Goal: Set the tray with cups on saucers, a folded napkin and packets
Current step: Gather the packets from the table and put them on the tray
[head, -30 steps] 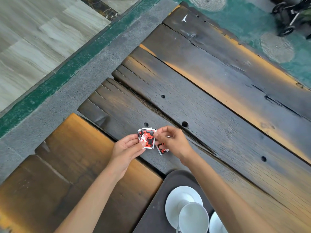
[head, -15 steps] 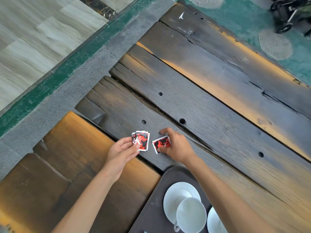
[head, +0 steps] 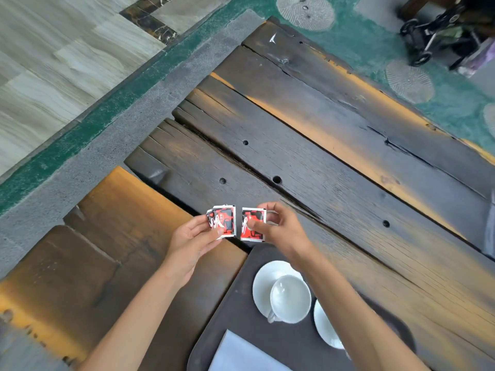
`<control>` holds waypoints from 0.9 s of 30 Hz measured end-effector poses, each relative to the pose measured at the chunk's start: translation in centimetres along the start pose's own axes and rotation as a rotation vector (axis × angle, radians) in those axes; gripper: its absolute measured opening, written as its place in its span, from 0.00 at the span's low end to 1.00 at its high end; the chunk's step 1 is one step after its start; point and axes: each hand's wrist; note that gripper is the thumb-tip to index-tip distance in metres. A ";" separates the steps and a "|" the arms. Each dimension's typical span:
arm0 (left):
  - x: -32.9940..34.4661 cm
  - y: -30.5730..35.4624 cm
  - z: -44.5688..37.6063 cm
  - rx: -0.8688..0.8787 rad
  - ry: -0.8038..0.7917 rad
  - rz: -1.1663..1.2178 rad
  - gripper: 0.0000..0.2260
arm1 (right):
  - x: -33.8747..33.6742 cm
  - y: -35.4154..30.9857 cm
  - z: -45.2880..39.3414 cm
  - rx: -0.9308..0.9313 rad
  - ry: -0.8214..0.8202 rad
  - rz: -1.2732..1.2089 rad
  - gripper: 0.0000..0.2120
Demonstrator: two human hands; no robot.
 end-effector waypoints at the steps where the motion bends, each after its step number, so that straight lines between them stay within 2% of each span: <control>1: 0.2 0.0 1.0 0.003 -0.020 -0.004 0.15 | 0.4 0.2 1.1 -0.008 -0.007 -0.034 0.14; 7: 0.7 -0.5 7.1 0.019 -0.133 -0.052 0.16 | 1.3 2.8 7.6 -0.025 0.050 -0.078 0.20; 11: 1.0 -2.0 11.0 0.009 -0.212 -0.142 0.18 | 0.2 5.5 12.8 -0.057 0.029 0.014 0.10; 20: 5.0 -8.5 17.6 -0.062 -0.405 -0.384 0.13 | -5.7 13.2 22.7 0.052 0.127 -0.096 0.08; 27: 9.8 -15.9 21.2 -0.170 -0.422 -0.506 0.10 | -11.6 20.1 27.8 0.077 0.209 -0.087 0.09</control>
Point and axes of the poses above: each hand's wrist, its own z-axis away from the middle knuckle, its own x-axis out of the palm, y = z × x, and after that the axes turned 1 degree about -z, right-handed
